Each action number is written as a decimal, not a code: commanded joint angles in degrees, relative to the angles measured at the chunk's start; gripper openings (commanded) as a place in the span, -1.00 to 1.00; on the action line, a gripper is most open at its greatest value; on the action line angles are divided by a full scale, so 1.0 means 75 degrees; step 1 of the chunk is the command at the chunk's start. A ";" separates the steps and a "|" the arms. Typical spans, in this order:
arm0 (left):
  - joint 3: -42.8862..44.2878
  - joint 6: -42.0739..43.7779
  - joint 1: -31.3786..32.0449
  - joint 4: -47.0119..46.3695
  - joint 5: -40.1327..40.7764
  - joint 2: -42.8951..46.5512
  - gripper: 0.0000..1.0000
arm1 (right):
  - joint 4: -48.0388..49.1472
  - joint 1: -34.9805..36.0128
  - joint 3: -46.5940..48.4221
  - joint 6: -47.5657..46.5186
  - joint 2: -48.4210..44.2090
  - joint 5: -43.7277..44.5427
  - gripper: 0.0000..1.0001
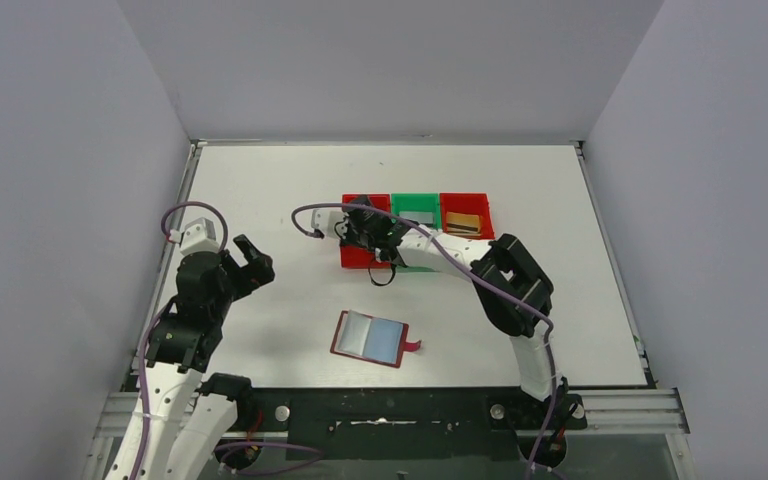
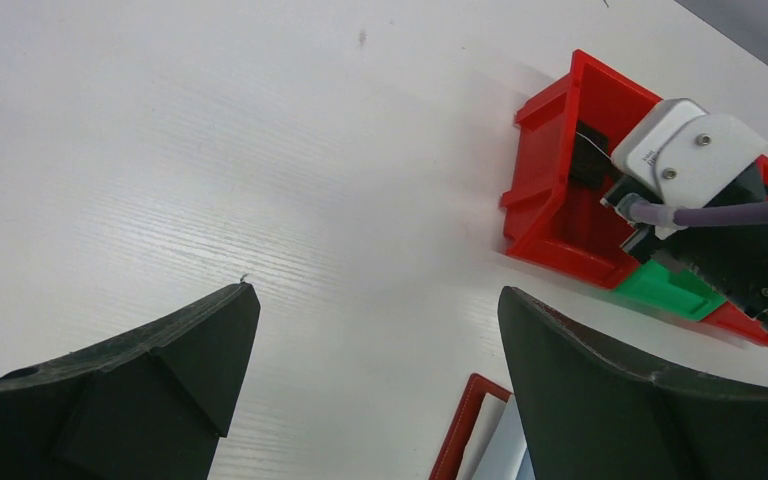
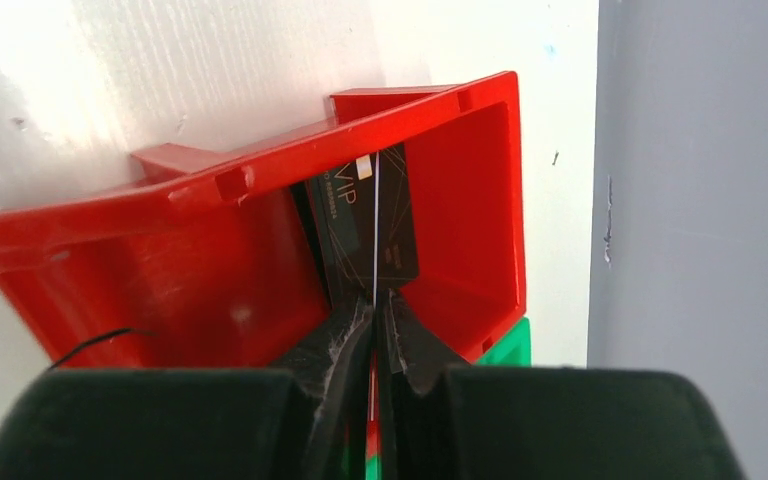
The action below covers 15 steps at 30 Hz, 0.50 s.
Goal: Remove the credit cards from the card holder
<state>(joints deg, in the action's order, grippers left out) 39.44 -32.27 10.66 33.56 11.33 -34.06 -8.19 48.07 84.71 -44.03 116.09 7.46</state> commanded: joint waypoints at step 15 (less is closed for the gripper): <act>0.0010 0.0172 -0.0110 -0.0412 -0.0081 0.0024 0.84 | 0.1016 -0.0313 0.0618 -0.1077 0.0869 0.0488 -0.96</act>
<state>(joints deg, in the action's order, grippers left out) 39.44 -32.21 10.31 33.54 11.31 -34.09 -4.19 46.39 86.91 -49.32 121.32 9.78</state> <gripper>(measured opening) 0.920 0.037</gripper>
